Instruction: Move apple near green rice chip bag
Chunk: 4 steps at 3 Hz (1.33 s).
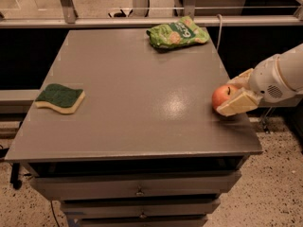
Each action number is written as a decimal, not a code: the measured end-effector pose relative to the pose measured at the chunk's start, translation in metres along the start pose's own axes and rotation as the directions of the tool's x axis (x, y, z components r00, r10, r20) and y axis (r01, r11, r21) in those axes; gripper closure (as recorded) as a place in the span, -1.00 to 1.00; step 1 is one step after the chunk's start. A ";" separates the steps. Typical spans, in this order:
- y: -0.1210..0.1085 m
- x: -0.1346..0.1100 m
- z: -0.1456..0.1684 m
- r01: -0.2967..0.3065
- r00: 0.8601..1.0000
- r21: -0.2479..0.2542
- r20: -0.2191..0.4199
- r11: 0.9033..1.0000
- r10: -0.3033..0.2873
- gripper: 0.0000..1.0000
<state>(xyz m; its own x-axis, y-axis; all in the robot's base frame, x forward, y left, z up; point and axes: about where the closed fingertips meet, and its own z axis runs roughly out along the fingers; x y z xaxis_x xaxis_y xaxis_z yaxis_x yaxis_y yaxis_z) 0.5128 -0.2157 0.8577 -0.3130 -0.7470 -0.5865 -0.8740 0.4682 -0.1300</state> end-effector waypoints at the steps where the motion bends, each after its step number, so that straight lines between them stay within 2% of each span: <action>1: -0.011 -0.011 -0.003 0.021 1.000 0.022 0.019 1.000 -0.022 0.69; 2: -0.040 -0.046 -0.016 0.066 0.995 0.081 0.066 0.995 -0.072 1.00; 3: -0.040 -0.046 -0.016 0.066 0.995 0.081 0.066 0.995 -0.072 1.00; 4: -0.045 -0.065 -0.009 0.071 0.989 0.096 0.122 0.993 -0.083 1.00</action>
Offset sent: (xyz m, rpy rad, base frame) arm 0.0818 0.0124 0.0830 0.0193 -0.2227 0.0239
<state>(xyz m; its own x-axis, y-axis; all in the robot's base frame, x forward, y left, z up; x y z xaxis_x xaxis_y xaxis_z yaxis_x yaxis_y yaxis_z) 0.5693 -0.1928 0.9088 -0.1921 -0.7201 -0.6667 -0.8545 0.4568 -0.2471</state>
